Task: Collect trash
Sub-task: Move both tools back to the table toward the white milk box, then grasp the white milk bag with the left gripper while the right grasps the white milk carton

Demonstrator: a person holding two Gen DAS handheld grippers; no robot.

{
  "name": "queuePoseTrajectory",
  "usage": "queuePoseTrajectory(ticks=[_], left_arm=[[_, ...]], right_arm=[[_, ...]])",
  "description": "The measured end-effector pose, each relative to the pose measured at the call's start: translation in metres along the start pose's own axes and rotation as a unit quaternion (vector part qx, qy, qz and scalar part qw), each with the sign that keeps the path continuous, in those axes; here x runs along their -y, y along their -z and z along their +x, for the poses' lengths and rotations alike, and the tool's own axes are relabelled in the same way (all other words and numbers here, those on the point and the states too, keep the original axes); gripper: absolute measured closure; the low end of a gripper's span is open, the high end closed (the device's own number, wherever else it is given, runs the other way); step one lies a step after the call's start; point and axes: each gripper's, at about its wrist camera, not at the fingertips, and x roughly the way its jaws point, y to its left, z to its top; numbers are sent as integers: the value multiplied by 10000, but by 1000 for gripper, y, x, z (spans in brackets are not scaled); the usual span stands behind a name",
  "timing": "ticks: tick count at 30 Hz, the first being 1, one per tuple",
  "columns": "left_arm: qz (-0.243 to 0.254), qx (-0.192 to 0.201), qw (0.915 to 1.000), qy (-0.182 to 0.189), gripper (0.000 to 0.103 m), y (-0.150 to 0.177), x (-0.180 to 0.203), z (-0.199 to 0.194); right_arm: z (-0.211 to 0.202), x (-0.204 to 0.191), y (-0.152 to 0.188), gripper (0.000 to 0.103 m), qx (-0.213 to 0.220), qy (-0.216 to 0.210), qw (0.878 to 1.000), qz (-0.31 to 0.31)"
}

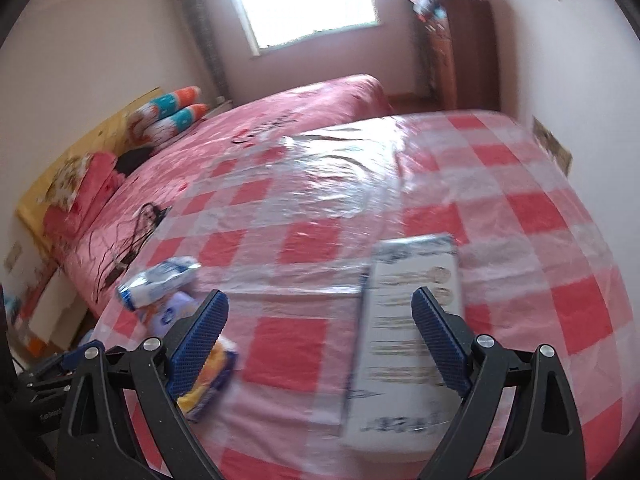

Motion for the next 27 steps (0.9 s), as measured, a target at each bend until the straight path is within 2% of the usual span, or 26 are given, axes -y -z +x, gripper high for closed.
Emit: queuePoseTrajectory(ticks=[2, 6, 13, 18, 27], left_arm=[[-21, 11, 10000, 25, 22, -5, 2, 4], [83, 126, 9999, 38, 22, -18, 8, 9], [389, 114, 9992, -42, 22, -47, 13, 24], [638, -67, 9979, -52, 22, -63, 17, 39], [797, -379, 9961, -26, 22, -65, 22, 63]], right_arm=[[-3, 6, -3, 9, 47, 133, 9999, 45], [-4, 25, -6, 9, 18, 49, 9991, 416], [4, 42, -9, 9, -163, 81, 9980, 610], [13, 38, -6, 9, -335, 129, 9983, 457], [28, 29, -2, 9, -585, 348, 9976, 122]])
